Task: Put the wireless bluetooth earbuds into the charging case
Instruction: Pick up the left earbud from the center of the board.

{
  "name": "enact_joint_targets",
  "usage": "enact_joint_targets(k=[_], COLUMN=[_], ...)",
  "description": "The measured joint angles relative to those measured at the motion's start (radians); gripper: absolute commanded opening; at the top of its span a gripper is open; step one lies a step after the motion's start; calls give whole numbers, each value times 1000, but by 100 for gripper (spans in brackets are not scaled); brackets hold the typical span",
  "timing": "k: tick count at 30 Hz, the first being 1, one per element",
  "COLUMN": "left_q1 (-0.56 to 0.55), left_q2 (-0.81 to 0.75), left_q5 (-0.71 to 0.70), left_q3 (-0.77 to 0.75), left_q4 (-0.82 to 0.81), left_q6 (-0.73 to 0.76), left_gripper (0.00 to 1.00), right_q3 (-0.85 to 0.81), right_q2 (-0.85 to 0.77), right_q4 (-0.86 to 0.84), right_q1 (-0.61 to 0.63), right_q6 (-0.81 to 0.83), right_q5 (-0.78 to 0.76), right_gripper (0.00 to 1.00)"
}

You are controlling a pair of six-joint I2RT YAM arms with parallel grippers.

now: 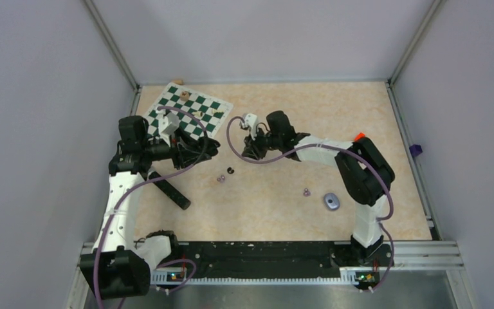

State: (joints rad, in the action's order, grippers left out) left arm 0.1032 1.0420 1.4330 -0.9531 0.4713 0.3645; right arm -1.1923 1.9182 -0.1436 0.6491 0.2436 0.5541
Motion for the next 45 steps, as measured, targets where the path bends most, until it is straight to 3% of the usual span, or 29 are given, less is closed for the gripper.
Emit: enact_joint_targets(k=[10,45], left_q1=[12,23], left_q2=[0,0], left_q5=[10,6], left_q3=[0,0], left_q4=[0,2], left_q6=[-4,-4], left_gripper=[0,0], right_q3=[-179,-232], right_q2=[151,221], right_q4=[45,142], right_q1=[121,154], right_q6=[-37,-64], right_q5=[60,36], right_gripper=[29,30])
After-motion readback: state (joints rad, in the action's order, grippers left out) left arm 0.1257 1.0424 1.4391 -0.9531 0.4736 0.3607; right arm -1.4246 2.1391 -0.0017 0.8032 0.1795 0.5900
